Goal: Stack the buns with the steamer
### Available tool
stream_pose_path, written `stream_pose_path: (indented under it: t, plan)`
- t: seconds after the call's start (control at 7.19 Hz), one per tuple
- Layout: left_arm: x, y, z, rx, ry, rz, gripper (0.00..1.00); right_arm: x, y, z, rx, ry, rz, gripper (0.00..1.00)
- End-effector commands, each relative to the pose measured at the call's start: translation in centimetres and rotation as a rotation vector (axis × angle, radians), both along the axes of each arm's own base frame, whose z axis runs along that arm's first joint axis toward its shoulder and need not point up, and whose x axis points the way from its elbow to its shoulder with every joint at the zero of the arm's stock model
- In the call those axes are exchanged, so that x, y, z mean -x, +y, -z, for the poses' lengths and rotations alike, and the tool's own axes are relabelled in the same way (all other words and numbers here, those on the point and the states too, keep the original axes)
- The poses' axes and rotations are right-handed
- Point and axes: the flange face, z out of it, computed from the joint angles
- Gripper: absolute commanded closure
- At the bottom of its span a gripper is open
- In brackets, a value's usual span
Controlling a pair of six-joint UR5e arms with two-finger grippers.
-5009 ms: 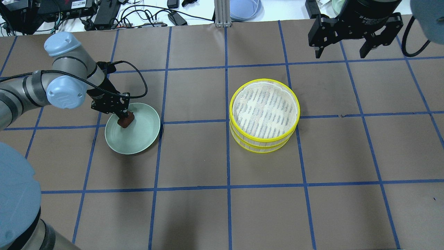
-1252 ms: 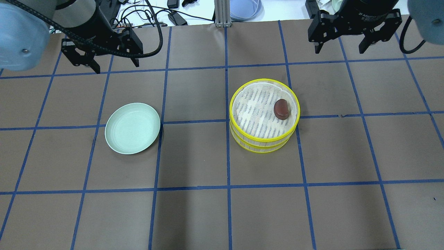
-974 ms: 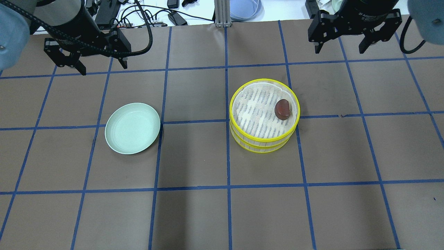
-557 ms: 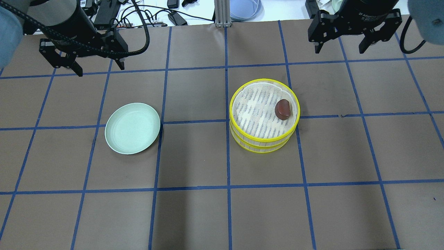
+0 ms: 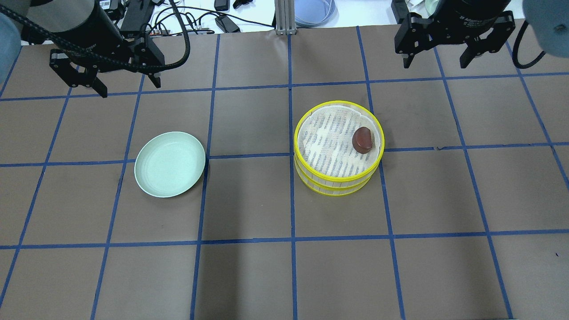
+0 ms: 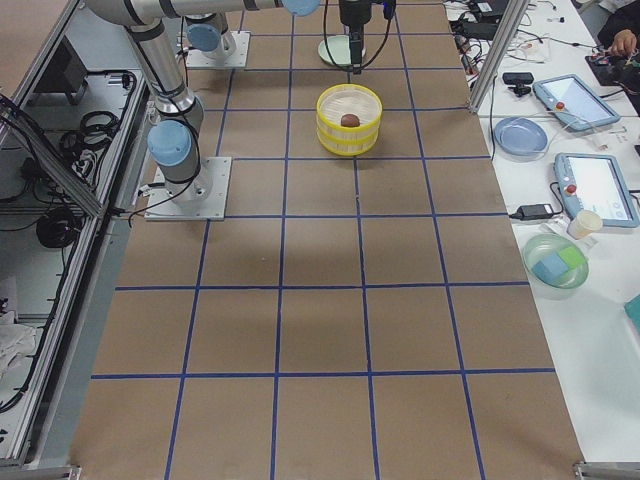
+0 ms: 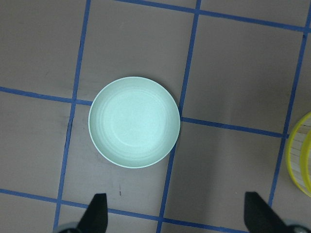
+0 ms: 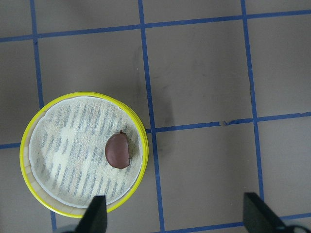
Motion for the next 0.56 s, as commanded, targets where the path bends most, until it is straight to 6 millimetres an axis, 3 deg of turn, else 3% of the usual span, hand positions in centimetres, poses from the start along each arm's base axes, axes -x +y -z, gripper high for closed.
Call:
stream_pose_path:
  t: [0.0, 0.42]
  plan:
    - [-0.72, 0.05, 0.30, -0.025, 0.007, -0.007, 0.00, -0.04, 0.01, 0.00, 0.000, 0.000, -0.002, 0.00]
    - [-0.77, -0.04, 0.42, -0.025, 0.010, -0.008, 0.00, 0.03, -0.01, 0.00, 0.000, 0.000, 0.001, 0.00]
